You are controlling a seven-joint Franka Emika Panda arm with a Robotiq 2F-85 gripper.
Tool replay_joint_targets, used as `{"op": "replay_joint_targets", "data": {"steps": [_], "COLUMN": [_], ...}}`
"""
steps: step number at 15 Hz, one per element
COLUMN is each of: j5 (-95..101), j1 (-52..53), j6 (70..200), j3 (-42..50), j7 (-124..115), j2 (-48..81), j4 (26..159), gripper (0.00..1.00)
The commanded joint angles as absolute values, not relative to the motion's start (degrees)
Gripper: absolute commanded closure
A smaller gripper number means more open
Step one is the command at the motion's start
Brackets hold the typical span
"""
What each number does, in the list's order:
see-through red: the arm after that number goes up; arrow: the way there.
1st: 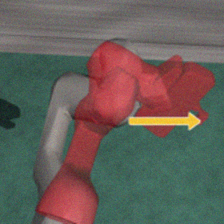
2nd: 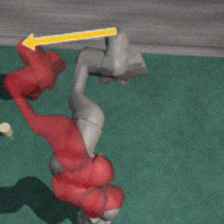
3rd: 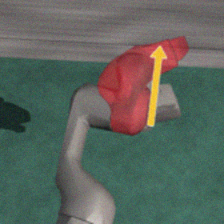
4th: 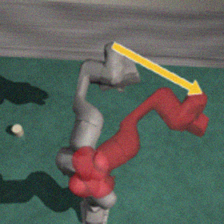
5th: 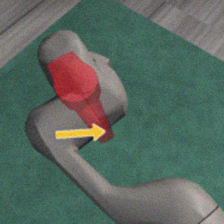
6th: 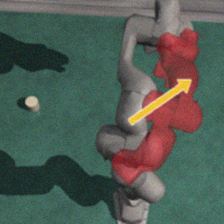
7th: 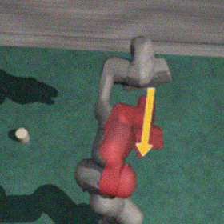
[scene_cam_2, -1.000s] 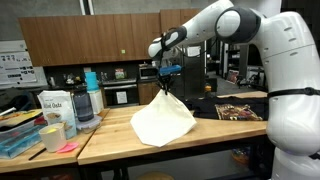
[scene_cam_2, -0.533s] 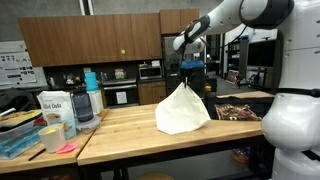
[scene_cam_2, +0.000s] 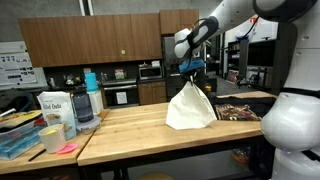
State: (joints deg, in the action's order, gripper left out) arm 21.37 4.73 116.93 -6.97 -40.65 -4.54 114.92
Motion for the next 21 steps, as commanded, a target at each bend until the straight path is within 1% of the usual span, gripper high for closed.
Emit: {"op": "replay_joint_targets", "data": {"steps": [1, 5, 7, 9, 12, 15, 18, 21], "j5": [32.6, 40.7, 42.2, 41.8, 37.6, 31.7, 24.6, 19.7], "j1": [8.5, 15.5, 18.5, 20.2, 19.8, 18.9, 17.9, 17.5], "j6": [105.6, 90.7, 87.3, 86.5, 90.2, 95.0, 101.3, 104.6], "j3": [-12.7, -16.1, -15.7, -14.6, -12.8, -10.2, -7.5, -5.2], "j7": [-50.3, -51.9, -49.7, -47.1, -43.0, -42.8, -43.5, -44.2], "j2": [1.3, 12.1, 17.8, 22.6, 28.0, 30.8, 31.6, 32.5], "j4": [107.6, 97.3, 91.5, 86.5, 80.0, 75.0, 72.6, 71.0], "gripper": [0.97, 0.97, 0.97, 0.97, 0.97, 0.97, 0.97, 0.97]}}
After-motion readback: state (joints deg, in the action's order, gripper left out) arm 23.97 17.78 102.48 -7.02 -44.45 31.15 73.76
